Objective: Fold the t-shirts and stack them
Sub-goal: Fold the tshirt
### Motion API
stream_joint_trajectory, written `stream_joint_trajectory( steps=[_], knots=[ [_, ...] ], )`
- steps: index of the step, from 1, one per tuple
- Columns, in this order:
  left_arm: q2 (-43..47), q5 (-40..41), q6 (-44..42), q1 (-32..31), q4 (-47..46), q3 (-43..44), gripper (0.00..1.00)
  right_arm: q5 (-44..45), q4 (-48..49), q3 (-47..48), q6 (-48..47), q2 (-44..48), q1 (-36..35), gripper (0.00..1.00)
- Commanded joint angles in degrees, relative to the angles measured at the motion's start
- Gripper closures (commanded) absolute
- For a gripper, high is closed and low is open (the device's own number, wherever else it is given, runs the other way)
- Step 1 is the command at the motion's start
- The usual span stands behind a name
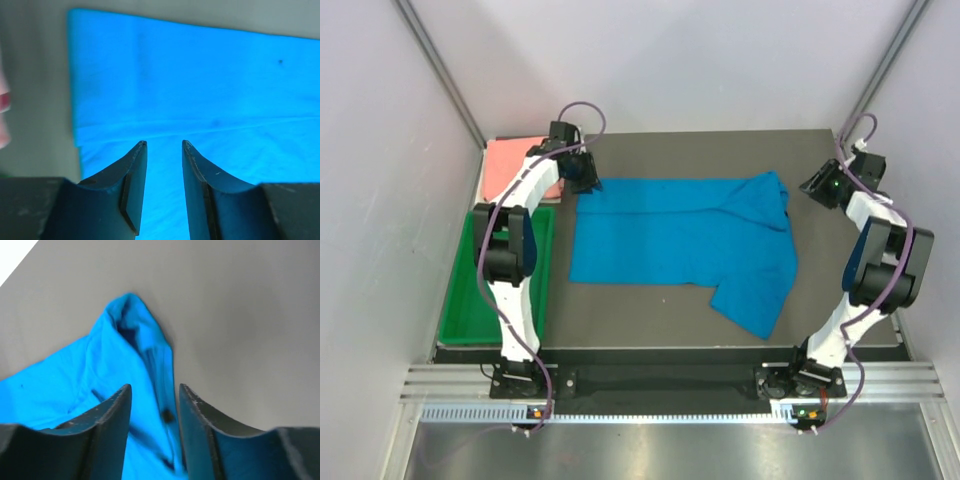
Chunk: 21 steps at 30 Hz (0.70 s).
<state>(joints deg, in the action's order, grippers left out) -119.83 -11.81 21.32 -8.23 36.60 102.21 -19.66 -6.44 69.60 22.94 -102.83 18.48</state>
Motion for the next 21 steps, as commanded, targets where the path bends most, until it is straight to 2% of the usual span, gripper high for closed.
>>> stream_joint_trajectory(
  steps=[1,5,11,16,21],
  knots=[
    [-3.5,-1.5,1.6,-0.5,-4.6,2.2,0.61,-9.9,7.4,4.6,-3.0,-6.4,0.5,0.56],
    [-8.1,0.1,2.1,-0.6,-5.9,6.8,0.61,-16.7,12.1,9.5,-2.6,-12.4,0.4,0.56],
    [-14.9,3.2,2.3,-0.5,-6.0,12.7,0.60,-22.3,19.3,14.7,0.9,-19.3,-1.2,0.54],
    [-18.2,5.1,3.5,-0.5,-6.8,13.4,0.60,-22.4,20.4,19.6,2.6,-24.9,-3.3,0.53],
    [-19.4,8.5,3.2,-0.5,-6.4,13.2,0.60,-22.2,19.0,24.4,3.1,-28.0,-4.8,0.55]
  ],
)
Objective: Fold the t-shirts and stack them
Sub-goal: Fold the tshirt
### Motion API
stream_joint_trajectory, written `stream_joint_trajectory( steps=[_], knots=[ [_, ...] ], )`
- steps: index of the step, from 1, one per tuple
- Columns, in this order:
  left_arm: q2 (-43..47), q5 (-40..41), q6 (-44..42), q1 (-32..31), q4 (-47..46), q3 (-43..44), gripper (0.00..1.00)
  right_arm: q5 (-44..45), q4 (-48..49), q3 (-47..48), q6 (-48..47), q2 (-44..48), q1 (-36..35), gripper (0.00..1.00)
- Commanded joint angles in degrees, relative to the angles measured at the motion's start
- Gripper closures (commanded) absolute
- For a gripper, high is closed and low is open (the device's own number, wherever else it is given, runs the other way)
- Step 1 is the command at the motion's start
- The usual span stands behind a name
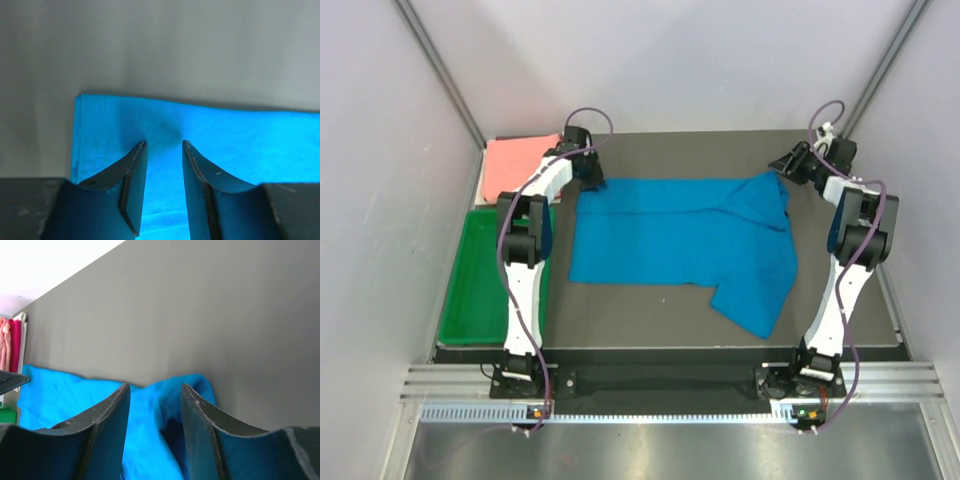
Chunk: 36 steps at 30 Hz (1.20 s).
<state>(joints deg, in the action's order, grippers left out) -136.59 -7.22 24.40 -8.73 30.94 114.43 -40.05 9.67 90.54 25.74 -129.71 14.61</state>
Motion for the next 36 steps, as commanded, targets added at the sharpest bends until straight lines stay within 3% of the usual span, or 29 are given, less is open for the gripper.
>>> stream_joint_trajectory(
  steps=[1,17,19,23,24,30,36],
  knots=[
    [-2.7,4.4,0.1,0.0,-0.4,1.1,0.60,-1.7,2.7,3.7,0.3,-1.3,-1.1,0.55],
    [-3.6,13.3,1.0,0.0,3.3,0.5,0.61,5.6,-2.8,1.7,-2.5,0.2,-1.2,0.54],
    [-3.7,13.9,1.2,0.0,3.6,0.5,0.61,5.5,-3.1,2.2,-2.3,-0.3,-1.2,0.59],
    [-4.2,16.3,1.5,0.0,4.8,0.5,0.61,6.0,-1.7,2.0,-0.3,-0.6,-1.2,1.00],
    [-4.5,17.1,1.8,0.0,5.8,0.5,0.61,6.6,-1.0,1.6,0.2,-0.4,-1.1,1.00],
    [-5.0,21.0,5.3,0.6,6.6,-1.2,0.61,8.5,26.8,-12.3,15.7,2.4,1.9,1.00],
    [-5.5,22.5,7.2,1.0,5.7,-1.0,0.61,11.7,33.9,-16.3,24.5,1.0,2.9,1.00]
  ],
)
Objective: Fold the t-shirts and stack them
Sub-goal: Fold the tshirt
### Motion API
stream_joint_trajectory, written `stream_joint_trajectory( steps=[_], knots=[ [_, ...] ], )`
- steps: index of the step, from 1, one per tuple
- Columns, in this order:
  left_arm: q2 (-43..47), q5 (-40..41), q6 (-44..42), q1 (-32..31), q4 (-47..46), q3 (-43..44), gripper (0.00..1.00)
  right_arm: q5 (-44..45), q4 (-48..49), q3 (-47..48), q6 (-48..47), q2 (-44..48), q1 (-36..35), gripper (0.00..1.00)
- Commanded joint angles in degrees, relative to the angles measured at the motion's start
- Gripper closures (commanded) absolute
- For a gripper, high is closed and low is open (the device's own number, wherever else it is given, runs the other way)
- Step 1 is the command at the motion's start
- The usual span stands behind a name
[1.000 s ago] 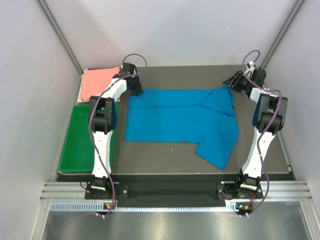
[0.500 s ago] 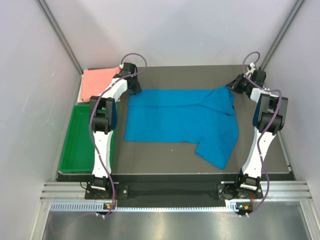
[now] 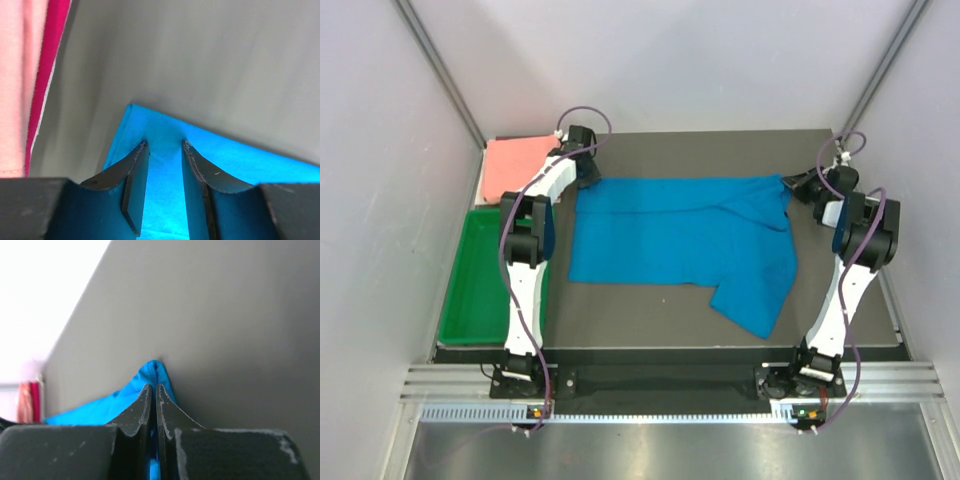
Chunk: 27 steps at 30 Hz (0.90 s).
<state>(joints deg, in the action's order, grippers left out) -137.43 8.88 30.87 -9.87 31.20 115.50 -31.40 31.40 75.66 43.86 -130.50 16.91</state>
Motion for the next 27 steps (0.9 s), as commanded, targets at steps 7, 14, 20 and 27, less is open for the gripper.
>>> stream_joint_trajectory(
  steps=[7,14,20,27],
  knots=[
    [-6.5,6.3,2.3,2.6,5.4,1.3,0.61,2.4,15.5,5.5,9.0,-3.1,0.5,1.00],
    [-5.6,1.8,3.1,2.6,0.4,2.1,0.62,0.9,9.9,13.8,8.5,-8.4,0.3,1.00],
    [-1.8,0.0,0.9,2.6,1.2,2.6,0.60,2.1,-2.7,14.0,1.8,-2.3,0.3,0.85],
    [6.0,-1.8,-4.9,2.5,5.2,3.3,0.57,11.6,-29.2,12.7,-17.5,11.2,-0.3,0.59]
  ],
)
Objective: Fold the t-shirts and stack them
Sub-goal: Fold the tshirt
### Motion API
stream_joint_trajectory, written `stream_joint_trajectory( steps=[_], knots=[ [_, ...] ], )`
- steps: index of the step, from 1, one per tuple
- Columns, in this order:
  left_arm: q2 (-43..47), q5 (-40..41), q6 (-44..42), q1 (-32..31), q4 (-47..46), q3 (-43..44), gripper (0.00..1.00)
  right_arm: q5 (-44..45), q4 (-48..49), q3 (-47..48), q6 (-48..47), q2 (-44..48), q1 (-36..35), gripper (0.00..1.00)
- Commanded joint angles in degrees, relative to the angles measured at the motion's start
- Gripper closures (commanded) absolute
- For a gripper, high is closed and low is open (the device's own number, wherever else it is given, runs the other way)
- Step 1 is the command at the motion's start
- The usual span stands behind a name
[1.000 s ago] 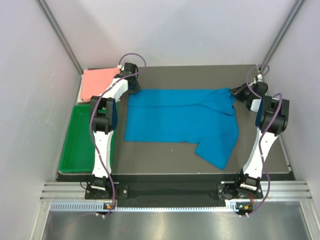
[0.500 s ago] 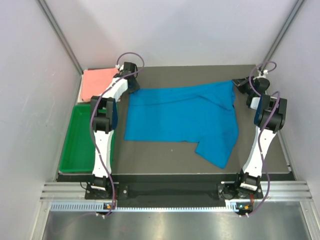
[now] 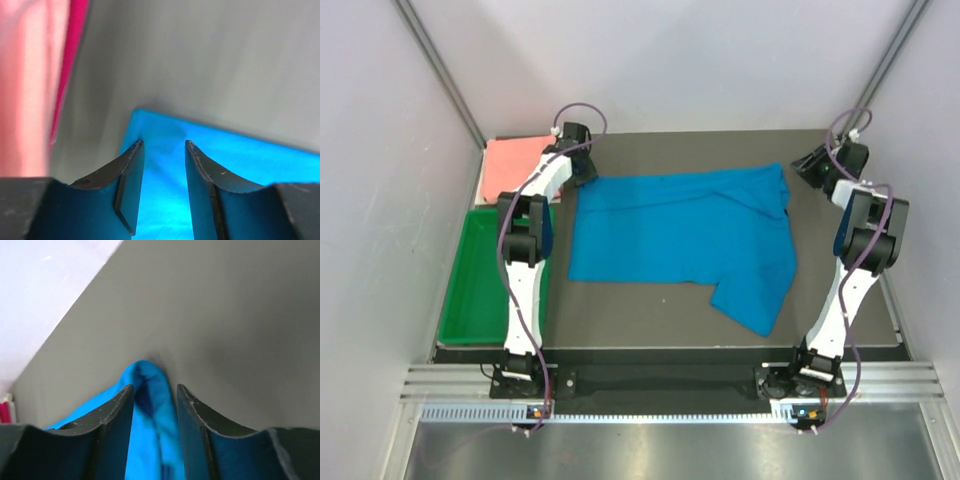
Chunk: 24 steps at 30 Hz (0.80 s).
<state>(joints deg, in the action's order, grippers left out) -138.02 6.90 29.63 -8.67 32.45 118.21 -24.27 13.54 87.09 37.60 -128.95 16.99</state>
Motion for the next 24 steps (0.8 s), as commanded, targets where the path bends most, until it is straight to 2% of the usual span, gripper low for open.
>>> stream_joint_trajectory(
  steps=[1,5,8,12,17,24],
  knots=[
    [7.9,0.0,-4.0,0.9,3.9,-0.4,0.56,3.8,-12.3,0.4,-12.9,12.0,-0.7,0.59],
    [14.2,-1.8,-4.6,-0.2,4.1,-7.8,0.56,-1.2,-15.6,-3.1,-20.8,15.5,-3.6,0.63],
    [16.3,-4.3,-4.6,-0.7,3.7,-14.1,0.56,-7.5,-20.7,-1.6,-28.9,14.0,-7.1,0.59],
    [18.0,-6.6,-3.4,-0.7,-0.4,-21.3,0.56,-8.8,-27.2,2.9,-37.2,10.4,-11.4,0.54],
    [14.2,-6.6,-2.9,-0.5,1.4,-19.9,0.56,-9.2,-31.4,7.2,-42.6,5.1,-12.8,0.51],
    [11.2,-4.3,-1.8,-0.4,1.7,-19.9,0.58,-5.3,-36.7,11.3,-51.0,1.9,-14.9,0.47]
  ],
)
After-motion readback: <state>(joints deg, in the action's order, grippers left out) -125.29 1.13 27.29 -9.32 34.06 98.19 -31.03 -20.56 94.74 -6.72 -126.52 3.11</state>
